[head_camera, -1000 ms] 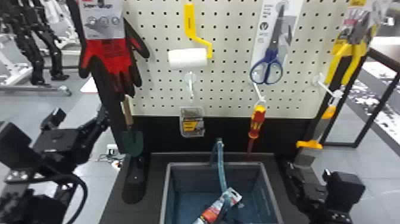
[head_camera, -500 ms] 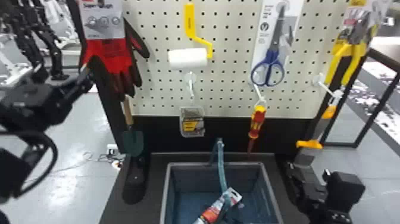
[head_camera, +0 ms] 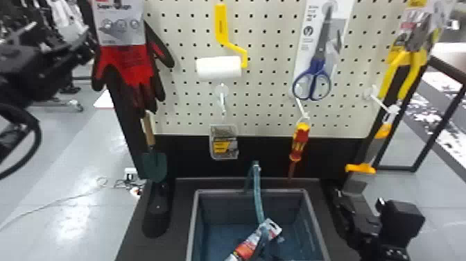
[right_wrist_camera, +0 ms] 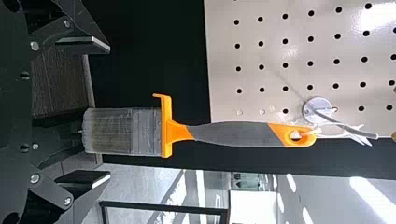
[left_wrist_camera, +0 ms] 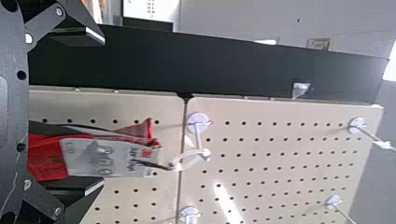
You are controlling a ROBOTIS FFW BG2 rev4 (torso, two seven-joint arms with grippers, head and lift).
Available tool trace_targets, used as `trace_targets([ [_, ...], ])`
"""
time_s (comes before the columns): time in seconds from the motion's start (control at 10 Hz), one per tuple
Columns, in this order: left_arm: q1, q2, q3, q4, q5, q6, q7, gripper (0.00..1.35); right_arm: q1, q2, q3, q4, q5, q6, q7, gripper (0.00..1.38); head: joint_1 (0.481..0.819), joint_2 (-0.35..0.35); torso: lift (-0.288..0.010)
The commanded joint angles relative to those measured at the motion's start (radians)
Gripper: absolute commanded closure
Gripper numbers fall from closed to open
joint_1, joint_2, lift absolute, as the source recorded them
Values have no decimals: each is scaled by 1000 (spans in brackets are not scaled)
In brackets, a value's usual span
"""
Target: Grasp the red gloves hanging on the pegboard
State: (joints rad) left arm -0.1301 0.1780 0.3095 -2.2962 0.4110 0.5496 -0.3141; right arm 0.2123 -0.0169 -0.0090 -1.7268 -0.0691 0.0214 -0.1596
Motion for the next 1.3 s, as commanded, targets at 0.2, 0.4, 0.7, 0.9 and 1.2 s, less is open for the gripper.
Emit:
trace_targets([
  [0.2, -49, 15, 140, 7, 157, 141, -39, 229, -4, 0, 3, 3, 0, 2, 0, 323, 549, 0, -100],
  [0.4, -62, 72, 175, 63, 276, 177, -43, 228, -4, 0, 4, 3, 2, 2, 0, 321, 549, 0, -100],
  [0.7, -141, 152, 103, 242, 384, 210, -141, 234, -5, 2, 4, 3, 3, 2, 0, 321, 549, 0, -100],
  [0.9, -218, 141, 49, 348, 382, 246, -247, 236, -7, 2, 4, 3, 3, 2, 2, 323, 549, 0, -100],
  [1.2, -284, 146, -18, 435, 407, 279, -315, 236, -7, 2, 4, 3, 3, 2, 2, 321, 549, 0, -100],
])
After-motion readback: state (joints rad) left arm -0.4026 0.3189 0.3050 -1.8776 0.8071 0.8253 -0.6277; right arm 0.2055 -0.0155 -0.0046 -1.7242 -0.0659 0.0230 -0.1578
